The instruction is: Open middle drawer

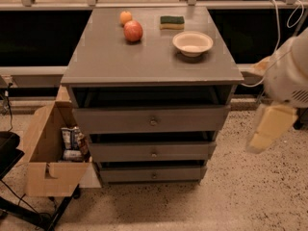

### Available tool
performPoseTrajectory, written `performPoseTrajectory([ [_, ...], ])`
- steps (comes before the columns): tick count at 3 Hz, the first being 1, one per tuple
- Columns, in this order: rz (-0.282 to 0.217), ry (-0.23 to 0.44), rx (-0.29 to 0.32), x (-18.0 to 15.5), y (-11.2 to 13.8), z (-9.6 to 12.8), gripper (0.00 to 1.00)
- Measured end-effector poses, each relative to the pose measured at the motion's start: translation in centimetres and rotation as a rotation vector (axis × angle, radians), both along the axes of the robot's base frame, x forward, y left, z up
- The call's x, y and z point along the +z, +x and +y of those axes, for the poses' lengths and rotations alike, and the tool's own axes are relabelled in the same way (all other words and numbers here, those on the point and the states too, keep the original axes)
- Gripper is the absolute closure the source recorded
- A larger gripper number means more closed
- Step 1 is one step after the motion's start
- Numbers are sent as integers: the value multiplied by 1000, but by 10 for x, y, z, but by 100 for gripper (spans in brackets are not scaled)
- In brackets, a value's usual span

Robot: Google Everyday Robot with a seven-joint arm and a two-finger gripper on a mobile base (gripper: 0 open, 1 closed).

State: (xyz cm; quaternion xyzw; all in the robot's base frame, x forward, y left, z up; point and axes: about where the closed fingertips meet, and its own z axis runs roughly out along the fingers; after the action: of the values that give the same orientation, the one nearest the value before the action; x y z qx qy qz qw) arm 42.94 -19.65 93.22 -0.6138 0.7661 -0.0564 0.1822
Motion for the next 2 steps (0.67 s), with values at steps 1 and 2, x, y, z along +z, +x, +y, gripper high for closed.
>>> performPoseTrajectory([
  [1,39,68,18,-77,-2,27,0],
  [2,96,148,20,-162,-2,56,0],
])
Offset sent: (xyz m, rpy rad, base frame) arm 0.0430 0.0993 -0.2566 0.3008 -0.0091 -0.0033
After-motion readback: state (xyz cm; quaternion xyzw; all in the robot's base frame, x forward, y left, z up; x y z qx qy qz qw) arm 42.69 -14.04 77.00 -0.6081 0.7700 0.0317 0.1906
